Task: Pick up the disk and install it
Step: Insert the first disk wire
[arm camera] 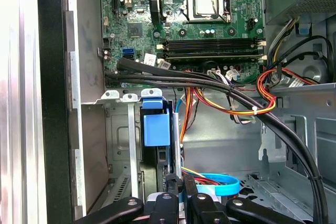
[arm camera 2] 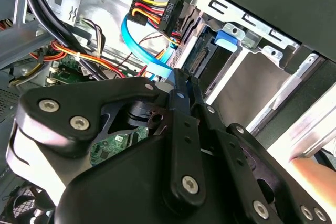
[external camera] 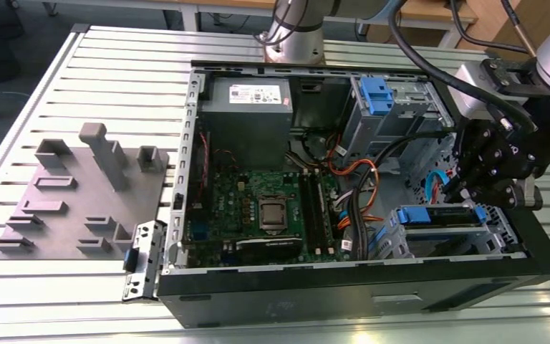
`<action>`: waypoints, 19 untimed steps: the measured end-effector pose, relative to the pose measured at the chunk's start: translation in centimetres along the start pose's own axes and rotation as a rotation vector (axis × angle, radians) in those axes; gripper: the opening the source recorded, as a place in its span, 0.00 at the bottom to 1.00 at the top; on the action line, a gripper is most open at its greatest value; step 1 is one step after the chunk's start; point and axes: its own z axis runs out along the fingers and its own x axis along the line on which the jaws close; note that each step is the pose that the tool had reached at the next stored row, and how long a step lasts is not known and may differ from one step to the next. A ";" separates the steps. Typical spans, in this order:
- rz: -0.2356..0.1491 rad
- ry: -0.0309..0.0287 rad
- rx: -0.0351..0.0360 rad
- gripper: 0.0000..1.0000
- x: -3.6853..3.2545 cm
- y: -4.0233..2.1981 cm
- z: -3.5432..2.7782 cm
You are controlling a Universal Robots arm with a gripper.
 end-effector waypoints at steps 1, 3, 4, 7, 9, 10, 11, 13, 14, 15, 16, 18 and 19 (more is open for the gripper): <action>0.000 0.0001 0.0000 0.16 0.00 0.00 0.00; 0.000 0.0001 0.0000 0.16 0.00 0.00 0.00; 0.000 0.0001 0.0000 0.16 0.01 0.02 0.00; 0.000 -0.0001 0.0006 0.16 0.06 0.17 0.01; 0.000 -0.0001 0.0016 0.16 0.17 0.29 0.02; 0.000 -0.0001 0.0020 0.16 0.24 0.34 0.04; 0.000 0.0000 0.0023 0.16 0.32 0.41 0.05; 0.000 -0.0001 0.0025 0.16 0.50 0.48 0.11; -0.001 0.0000 0.0025 0.16 0.57 0.48 0.13; -0.001 -0.0001 0.0025 0.16 0.68 0.48 0.17; -0.001 -0.0001 0.0025 0.16 0.73 0.48 0.22; -0.001 0.0001 0.0025 0.16 0.76 0.48 0.30; -0.001 -0.0001 0.0025 0.16 0.77 0.48 0.35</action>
